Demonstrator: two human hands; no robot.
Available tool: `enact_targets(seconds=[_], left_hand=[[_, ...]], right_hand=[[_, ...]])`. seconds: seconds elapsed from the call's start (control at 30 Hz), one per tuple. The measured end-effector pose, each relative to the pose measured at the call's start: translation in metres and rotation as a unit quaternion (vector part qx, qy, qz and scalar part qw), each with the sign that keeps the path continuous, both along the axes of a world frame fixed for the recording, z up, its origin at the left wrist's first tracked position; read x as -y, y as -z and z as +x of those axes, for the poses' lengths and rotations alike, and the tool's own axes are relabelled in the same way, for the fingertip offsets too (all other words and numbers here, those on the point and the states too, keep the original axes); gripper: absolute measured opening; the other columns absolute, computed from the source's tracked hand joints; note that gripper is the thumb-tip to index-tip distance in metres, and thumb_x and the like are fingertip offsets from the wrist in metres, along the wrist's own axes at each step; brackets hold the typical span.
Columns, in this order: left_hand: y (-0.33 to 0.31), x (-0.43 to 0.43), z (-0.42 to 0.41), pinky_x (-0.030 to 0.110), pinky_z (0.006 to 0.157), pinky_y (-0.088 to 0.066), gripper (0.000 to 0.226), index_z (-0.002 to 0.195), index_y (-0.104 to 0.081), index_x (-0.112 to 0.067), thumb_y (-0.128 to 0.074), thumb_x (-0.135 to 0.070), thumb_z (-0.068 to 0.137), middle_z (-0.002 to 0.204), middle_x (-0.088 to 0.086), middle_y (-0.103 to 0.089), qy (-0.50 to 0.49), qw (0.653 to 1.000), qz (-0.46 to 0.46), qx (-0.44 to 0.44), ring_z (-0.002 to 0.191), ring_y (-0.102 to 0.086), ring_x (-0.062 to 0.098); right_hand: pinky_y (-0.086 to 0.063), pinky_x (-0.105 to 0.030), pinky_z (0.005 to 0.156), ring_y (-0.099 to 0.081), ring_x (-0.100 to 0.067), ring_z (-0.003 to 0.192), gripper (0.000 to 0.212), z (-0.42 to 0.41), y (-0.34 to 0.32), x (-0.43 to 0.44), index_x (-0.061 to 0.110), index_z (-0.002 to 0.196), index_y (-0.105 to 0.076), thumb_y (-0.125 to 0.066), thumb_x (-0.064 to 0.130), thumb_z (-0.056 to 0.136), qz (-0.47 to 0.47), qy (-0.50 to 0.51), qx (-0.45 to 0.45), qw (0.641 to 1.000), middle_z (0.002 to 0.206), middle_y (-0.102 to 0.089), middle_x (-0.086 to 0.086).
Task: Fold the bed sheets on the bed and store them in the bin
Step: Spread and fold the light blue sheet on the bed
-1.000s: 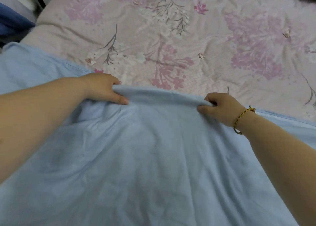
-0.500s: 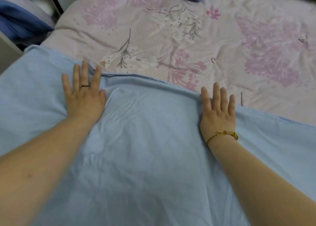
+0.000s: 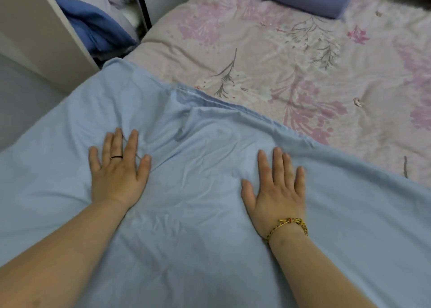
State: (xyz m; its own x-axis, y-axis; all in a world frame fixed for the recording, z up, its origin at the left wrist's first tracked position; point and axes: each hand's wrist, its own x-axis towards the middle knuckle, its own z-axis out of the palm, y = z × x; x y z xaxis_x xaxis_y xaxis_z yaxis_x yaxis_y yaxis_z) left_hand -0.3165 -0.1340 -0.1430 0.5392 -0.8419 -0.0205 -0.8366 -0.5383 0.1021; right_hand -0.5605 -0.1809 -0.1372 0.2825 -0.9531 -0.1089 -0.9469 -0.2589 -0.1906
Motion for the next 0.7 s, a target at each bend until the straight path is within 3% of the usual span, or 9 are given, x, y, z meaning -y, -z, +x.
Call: enact_targets(seconds=[0.17, 0.3, 0.37, 0.43, 0.5, 0.57, 0.63, 0.7], left_hand=[[0.006, 0.001, 0.004, 0.025, 0.102, 0.024, 0.085, 0.148, 0.003, -0.026, 0.013, -0.057, 0.069, 0.158, 0.005, 0.005, 0.032, 0.999, -0.029, 0.014, 0.145, 0.007, 0.017], [0.005, 0.005, 0.012, 0.022, 0.097, 0.035, 0.081, 0.147, -0.008, -0.022, 0.006, -0.052, 0.073, 0.157, 0.011, -0.005, 0.073, 0.997, -0.034, 0.001, 0.145, -0.005, 0.023], [0.002, 0.011, 0.019, 0.025, 0.107, 0.024, 0.071, 0.142, -0.034, -0.013, -0.015, -0.044, 0.081, 0.149, 0.021, -0.029, 0.108, 0.993, -0.019, -0.032, 0.139, -0.027, 0.031], [0.003, 0.015, 0.025, 0.031, 0.111, 0.006, 0.061, 0.130, -0.052, -0.005, -0.032, -0.036, 0.081, 0.134, 0.027, -0.048, 0.156, 0.986, -0.041, -0.042, 0.129, -0.035, 0.033], [0.005, 0.016, 0.030, 0.036, 0.109, -0.002, 0.059, 0.126, -0.054, -0.005, -0.036, -0.038, 0.080, 0.130, 0.026, -0.052, 0.183, 0.980, -0.049, -0.062, 0.125, -0.032, 0.029], [0.004, 0.015, 0.029, 0.036, 0.108, -0.005, 0.059, 0.124, -0.055, -0.010, -0.036, -0.042, 0.079, 0.128, 0.023, -0.055, 0.208, 0.974, -0.045, -0.079, 0.123, -0.033, 0.028], [0.000, 0.016, 0.046, 0.034, 0.105, -0.011, 0.058, 0.118, -0.063, -0.014, -0.036, -0.046, 0.077, 0.122, 0.020, -0.061, 0.241, 0.964, -0.021, -0.112, 0.118, -0.037, 0.025], [-0.006, 0.022, 0.066, 0.034, 0.094, -0.024, 0.053, 0.106, -0.070, -0.018, -0.037, -0.045, 0.075, 0.110, 0.015, -0.068, 0.277, 0.953, -0.039, -0.117, 0.105, -0.042, 0.023]], right_hand=[[0.037, -0.022, 0.096, 0.019, -0.004, 0.129, 0.069, 0.002, 0.002, -0.002, 0.031, 0.130, 0.015, 0.006, 0.060, 0.068, -0.023, 0.009, 0.019, 1.000, 0.143, 0.015, 0.010], [0.039, -0.018, 0.093, 0.022, -0.002, 0.129, 0.070, 0.007, -0.004, -0.001, 0.034, 0.126, 0.021, 0.010, 0.062, 0.063, -0.004, 0.026, -0.003, 1.000, 0.137, 0.023, 0.013], [0.039, -0.016, 0.093, 0.021, -0.002, 0.130, 0.073, 0.009, -0.009, -0.002, 0.034, 0.128, 0.017, 0.010, 0.062, 0.062, 0.004, 0.038, -0.007, 0.999, 0.139, 0.021, 0.014], [0.038, -0.018, 0.093, 0.021, -0.002, 0.132, 0.081, 0.015, -0.013, -0.003, 0.032, 0.136, 0.014, 0.014, 0.061, 0.060, 0.007, 0.056, -0.047, 0.997, 0.145, 0.019, 0.014], [0.032, -0.023, 0.101, 0.013, -0.006, 0.141, 0.084, 0.032, -0.021, 0.002, 0.025, 0.147, -0.001, 0.011, 0.058, 0.071, 0.009, 0.115, -0.082, 0.990, 0.155, 0.008, 0.009], [0.016, -0.031, 0.113, 0.000, -0.015, 0.145, 0.064, 0.062, -0.033, 0.013, 0.013, 0.146, -0.017, -0.010, 0.047, 0.093, 0.035, 0.235, -0.068, 0.969, 0.157, -0.003, 0.000], [0.007, -0.036, 0.117, 0.002, -0.020, 0.145, 0.060, 0.113, -0.036, 0.027, 0.007, 0.147, -0.012, -0.019, 0.040, 0.098, 0.063, 0.309, -0.041, 0.948, 0.157, 0.001, -0.007], [0.010, -0.037, 0.116, 0.011, -0.021, 0.144, 0.060, 0.156, -0.028, 0.034, 0.011, 0.148, 0.004, -0.014, 0.039, 0.098, 0.077, 0.304, -0.053, 0.948, 0.156, 0.012, -0.008]])
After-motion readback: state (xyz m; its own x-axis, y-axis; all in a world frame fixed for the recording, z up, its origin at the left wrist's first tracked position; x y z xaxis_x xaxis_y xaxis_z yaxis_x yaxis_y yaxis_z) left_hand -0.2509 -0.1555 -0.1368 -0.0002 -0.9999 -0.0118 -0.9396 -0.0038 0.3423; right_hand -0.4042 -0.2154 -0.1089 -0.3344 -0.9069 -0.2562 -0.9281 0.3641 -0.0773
